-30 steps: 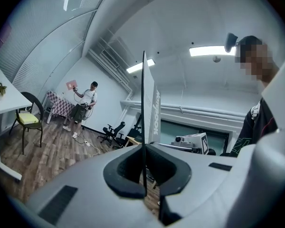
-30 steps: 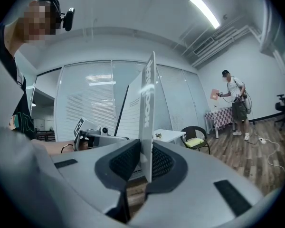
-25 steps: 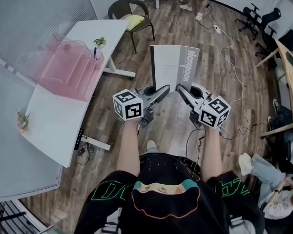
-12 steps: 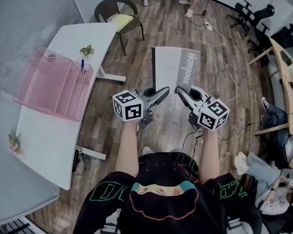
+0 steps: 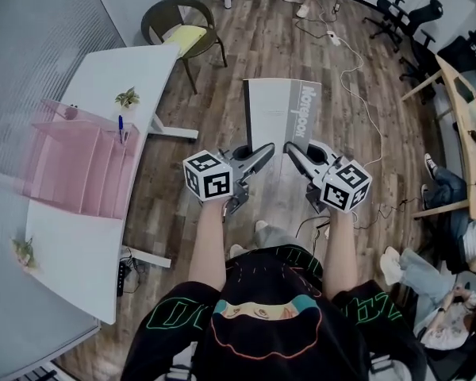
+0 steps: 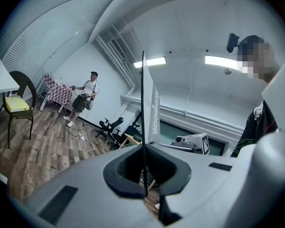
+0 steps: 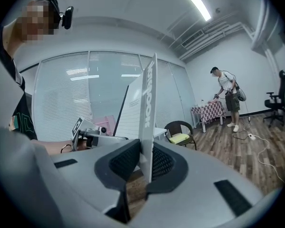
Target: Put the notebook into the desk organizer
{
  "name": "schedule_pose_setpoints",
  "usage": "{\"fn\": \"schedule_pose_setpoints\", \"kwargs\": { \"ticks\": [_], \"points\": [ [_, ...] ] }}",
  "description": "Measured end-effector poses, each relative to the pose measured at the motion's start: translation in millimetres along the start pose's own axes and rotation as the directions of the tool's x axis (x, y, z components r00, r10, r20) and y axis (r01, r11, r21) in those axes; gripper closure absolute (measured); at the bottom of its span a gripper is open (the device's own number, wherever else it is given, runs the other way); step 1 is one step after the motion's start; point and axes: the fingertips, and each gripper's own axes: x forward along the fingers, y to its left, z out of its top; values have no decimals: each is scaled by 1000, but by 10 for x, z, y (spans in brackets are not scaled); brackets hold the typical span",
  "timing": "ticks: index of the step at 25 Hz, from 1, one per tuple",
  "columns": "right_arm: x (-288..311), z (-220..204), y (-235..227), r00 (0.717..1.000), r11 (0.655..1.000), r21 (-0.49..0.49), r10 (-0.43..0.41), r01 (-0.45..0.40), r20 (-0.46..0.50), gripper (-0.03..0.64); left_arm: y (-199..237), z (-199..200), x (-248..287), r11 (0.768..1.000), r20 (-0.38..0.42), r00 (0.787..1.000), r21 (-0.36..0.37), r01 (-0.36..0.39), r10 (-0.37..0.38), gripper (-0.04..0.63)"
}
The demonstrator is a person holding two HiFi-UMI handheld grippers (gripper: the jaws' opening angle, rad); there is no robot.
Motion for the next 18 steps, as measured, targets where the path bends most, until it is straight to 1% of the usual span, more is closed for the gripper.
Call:
{"fn": "schedule_pose_setpoints", "kwargs": {
  "ticks": [5, 11, 14, 18],
  "points": [
    [87, -10, -189, 999, 1000, 12, 19, -19, -30, 591, 166, 13, 111, 999, 12, 1000, -32, -26, 26, 595],
    [412, -88, -171, 991, 994, 22, 109, -108, -78, 591, 402, 36, -87, 992, 53, 992, -65, -113, 116, 595],
    [625, -135, -72, 979, 985, 25, 174, -173, -103, 591, 510, 48, -288, 982, 82, 981, -83, -170, 177, 595],
    [855, -189, 95, 955, 964, 36, 265, -263, -133, 591, 582, 58, -555, 962, 119, 957, -109, -252, 264, 595]
  ]
}}
